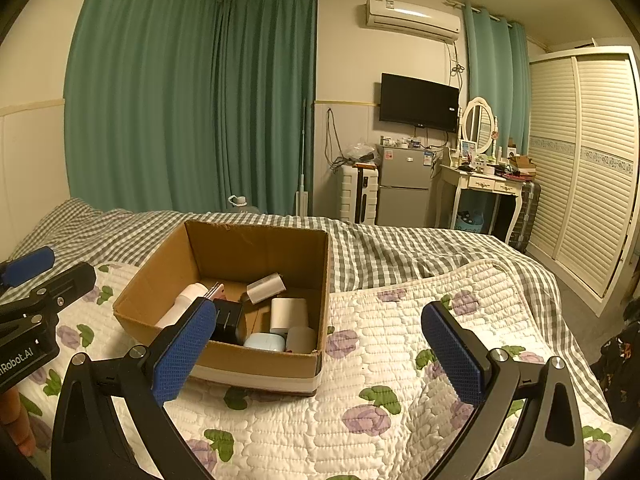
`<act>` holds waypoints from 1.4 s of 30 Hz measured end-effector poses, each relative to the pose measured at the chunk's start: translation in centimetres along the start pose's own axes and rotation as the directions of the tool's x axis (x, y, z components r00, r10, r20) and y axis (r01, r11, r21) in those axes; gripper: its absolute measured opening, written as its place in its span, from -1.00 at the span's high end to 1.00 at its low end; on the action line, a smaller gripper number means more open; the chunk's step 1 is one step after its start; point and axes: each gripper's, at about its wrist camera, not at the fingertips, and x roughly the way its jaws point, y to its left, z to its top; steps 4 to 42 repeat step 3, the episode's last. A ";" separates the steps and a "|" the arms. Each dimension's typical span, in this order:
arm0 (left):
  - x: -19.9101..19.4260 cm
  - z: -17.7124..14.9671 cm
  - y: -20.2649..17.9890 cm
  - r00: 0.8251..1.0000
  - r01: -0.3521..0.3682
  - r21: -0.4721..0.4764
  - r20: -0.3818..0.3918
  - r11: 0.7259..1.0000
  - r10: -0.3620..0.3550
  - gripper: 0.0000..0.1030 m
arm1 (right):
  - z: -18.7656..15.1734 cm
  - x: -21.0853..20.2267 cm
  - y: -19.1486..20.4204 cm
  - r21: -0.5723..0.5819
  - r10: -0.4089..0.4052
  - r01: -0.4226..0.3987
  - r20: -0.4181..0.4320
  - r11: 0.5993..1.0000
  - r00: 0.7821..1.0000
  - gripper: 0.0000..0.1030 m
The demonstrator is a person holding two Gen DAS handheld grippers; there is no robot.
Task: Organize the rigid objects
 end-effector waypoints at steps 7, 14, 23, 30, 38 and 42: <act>-0.1 0.0 0.0 1.000 0.001 0.002 -0.001 1.000 -0.001 -0.37 | 0.0 0.0 0.0 -0.002 -0.003 0.003 -0.002 1.000 1.000 -1.00; -0.1 0.0 0.0 1.000 0.001 0.002 -0.001 1.000 -0.001 -0.37 | 0.0 0.0 0.0 -0.002 -0.003 0.003 -0.002 1.000 1.000 -1.00; -0.1 0.0 0.0 1.000 0.001 0.002 -0.001 1.000 -0.001 -0.37 | 0.0 0.0 0.0 -0.002 -0.003 0.003 -0.002 1.000 1.000 -1.00; -0.1 0.0 0.0 1.000 0.001 0.002 -0.001 1.000 -0.001 -0.37 | 0.0 0.0 0.0 -0.002 -0.003 0.003 -0.002 1.000 1.000 -1.00; -0.1 0.0 0.0 1.000 0.001 0.002 -0.001 1.000 -0.001 -0.37 | 0.0 0.0 0.0 -0.002 -0.003 0.003 -0.002 1.000 1.000 -1.00; -0.1 0.0 0.0 1.000 0.001 0.002 -0.001 1.000 -0.001 -0.37 | 0.0 0.0 0.0 -0.002 -0.003 0.003 -0.002 1.000 1.000 -1.00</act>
